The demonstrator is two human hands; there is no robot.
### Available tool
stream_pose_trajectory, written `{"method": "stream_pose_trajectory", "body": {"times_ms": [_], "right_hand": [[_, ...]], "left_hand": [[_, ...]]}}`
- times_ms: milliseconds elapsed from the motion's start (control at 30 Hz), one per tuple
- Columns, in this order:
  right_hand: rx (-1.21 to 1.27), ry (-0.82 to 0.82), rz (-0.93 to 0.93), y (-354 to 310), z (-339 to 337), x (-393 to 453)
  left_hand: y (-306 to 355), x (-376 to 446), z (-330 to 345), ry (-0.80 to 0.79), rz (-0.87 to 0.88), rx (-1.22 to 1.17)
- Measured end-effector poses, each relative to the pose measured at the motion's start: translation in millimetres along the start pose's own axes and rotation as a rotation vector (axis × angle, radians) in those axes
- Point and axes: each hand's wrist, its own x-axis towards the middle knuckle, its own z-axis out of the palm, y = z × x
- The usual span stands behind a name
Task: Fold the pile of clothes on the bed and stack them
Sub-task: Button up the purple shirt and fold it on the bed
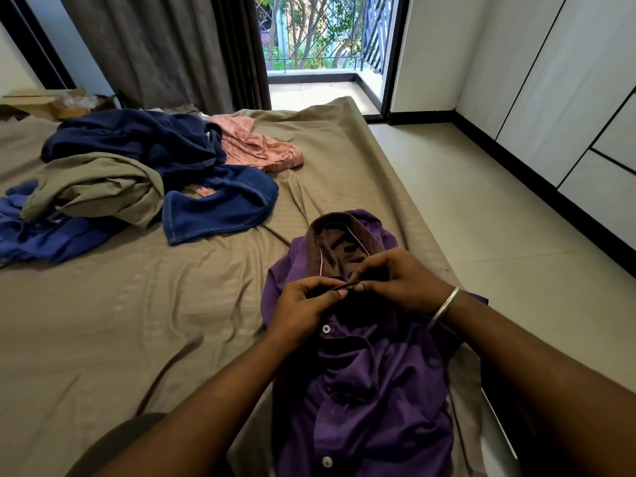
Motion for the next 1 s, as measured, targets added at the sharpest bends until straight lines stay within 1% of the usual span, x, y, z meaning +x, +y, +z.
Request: {"method": "stream_pose_trajectory", "body": {"times_ms": [267,467,567,667,800,867,933,1000], "right_hand": [[0.063,-0.033,0.014,1.7,-2.6,-1.0],[-0.063,-0.008,-0.004,1.8,4.0,-1.9],[-0.063,-0.018,0.003,0.0,4.5,-2.5],[-0.056,-0.024,0.011,-2.2,4.2,-3.1],[-0.117,-0.040,-0.017,-4.0,4.9,-4.4],[-0.092,-0.009,-0.039,-4.1,4.1,-5.3],[-0.042,0.034,-0.021,-4.4,-0.6,-7.0],[-0.099,0.038,-0.027,-3.3,-7.3,-9.3]], "left_hand": [[-0.7,-0.4,-2.0,-0.022,0.023,0.057],[1.2,-4.3,-0.5,-0.030,-0.018,-0.008],[0.6,-3.6,-1.6,-0.017,-0.022,0.018],[1.8,-3.5,-1.0,-0.044,-0.049,-0.001],[1.6,-2.9,-1.1,-0.084,-0.094,0.010],[3.2,-0.9,-5.3,-0.069,-0.082,0.020],[4.5,0.2,-9.6,-0.021,-0.013,0.137],[3.5,-0.5,-13.4,0.094,0.076,0.368]]}}
